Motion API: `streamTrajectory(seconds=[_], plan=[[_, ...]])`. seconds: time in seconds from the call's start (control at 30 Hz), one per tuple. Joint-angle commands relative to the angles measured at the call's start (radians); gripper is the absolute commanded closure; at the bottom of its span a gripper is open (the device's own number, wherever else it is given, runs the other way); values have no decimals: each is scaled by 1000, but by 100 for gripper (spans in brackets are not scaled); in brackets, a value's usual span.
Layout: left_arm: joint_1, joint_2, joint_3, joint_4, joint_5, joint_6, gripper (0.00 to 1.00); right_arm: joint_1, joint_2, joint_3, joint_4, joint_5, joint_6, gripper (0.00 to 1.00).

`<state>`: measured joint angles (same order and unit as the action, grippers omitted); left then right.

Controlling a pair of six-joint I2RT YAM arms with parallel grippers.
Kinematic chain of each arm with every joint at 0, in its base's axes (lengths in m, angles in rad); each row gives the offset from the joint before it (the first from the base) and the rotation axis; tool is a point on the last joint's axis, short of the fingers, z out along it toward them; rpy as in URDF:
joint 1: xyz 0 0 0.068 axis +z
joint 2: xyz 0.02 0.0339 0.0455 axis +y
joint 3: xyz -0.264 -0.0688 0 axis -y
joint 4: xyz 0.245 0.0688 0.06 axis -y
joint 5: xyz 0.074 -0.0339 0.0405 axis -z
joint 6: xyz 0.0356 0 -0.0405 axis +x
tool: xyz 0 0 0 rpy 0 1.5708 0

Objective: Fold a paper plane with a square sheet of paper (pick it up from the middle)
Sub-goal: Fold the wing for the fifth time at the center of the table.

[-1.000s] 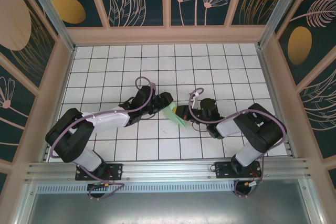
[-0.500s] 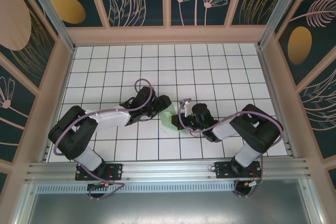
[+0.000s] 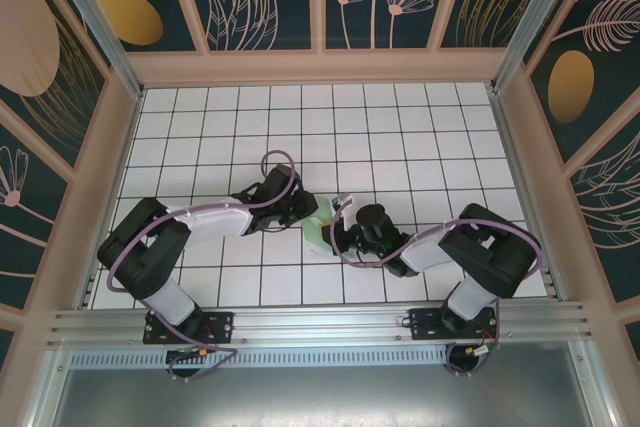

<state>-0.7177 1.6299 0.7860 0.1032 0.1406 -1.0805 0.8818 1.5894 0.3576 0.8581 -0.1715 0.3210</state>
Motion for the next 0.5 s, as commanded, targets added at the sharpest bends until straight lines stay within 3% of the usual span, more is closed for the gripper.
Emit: streamTrajectory(seconds=[0.0,0.13,0.3,0.47], plan=[[8,9,38,-28,-15,26,86,13,-54,14,-39,65,-42,92],[11,2,50,-28,-15,30,100,20,-117,14,-157,140,-57,80],[12,4,67,-38,-15,31,100,61,-193,75,-435,284,-114,71],[15,7,75,-40,-9,30,100,82,-226,126,-623,336,-134,73]])
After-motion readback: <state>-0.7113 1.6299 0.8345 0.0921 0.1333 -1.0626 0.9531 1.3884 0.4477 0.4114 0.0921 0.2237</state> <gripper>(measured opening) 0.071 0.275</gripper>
